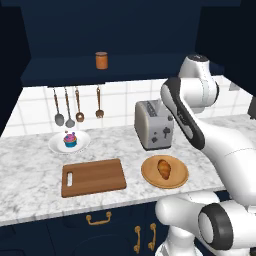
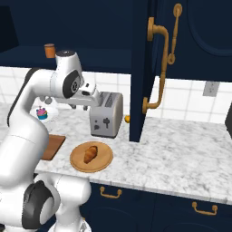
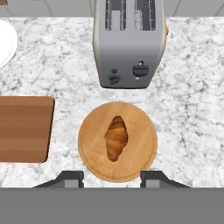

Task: From the different types of pastries on the counter, select a croissant and place it on the cutting board. Then retrieve a jar of jam from the cabinet and place it alongside the croissant on the cutting board.

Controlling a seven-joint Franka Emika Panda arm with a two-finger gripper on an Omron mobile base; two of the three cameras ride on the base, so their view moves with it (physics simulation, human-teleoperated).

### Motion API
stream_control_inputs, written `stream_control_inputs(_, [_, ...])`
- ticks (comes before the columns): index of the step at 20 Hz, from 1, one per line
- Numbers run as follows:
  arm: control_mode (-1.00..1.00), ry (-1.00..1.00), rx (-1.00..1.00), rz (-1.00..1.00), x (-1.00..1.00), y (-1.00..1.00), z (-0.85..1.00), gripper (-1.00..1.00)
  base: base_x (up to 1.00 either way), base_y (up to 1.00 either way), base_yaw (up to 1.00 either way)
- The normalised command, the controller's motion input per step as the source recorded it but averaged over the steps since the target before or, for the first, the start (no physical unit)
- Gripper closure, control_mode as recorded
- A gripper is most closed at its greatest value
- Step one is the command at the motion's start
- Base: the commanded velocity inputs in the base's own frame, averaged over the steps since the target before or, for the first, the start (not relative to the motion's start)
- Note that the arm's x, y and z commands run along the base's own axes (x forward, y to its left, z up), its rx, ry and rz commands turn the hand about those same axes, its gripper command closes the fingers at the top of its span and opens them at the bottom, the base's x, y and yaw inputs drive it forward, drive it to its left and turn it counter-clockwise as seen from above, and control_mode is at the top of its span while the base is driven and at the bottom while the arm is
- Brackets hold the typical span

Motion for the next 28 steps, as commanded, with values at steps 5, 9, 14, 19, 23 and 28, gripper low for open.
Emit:
stream_control_inputs(5, [-1.00,0.00,0.00,0.00,-0.06,-0.02,-0.09,-1.00,0.00,0.00,0.00])
stream_control_inputs(9, [-1.00,0.00,0.03,0.00,-0.58,-0.17,-0.68,-1.00,0.00,0.00,0.00])
stream_control_inputs(14, [-1.00,0.02,0.04,-0.03,-0.22,0.04,-0.80,-1.00,0.00,0.00,0.00])
stream_control_inputs(19, [-1.00,0.10,-0.01,-0.03,0.13,0.00,-0.74,-1.00,0.00,0.00,0.00])
stream_control_inputs(23, [-1.00,0.00,-0.01,-0.01,0.29,0.00,-0.63,-1.00,0.00,0.00,0.00])
stream_control_inputs(28, [-1.00,0.00,0.00,0.00,0.44,0.00,-0.88,-1.00,0.00,0.00,0.00])
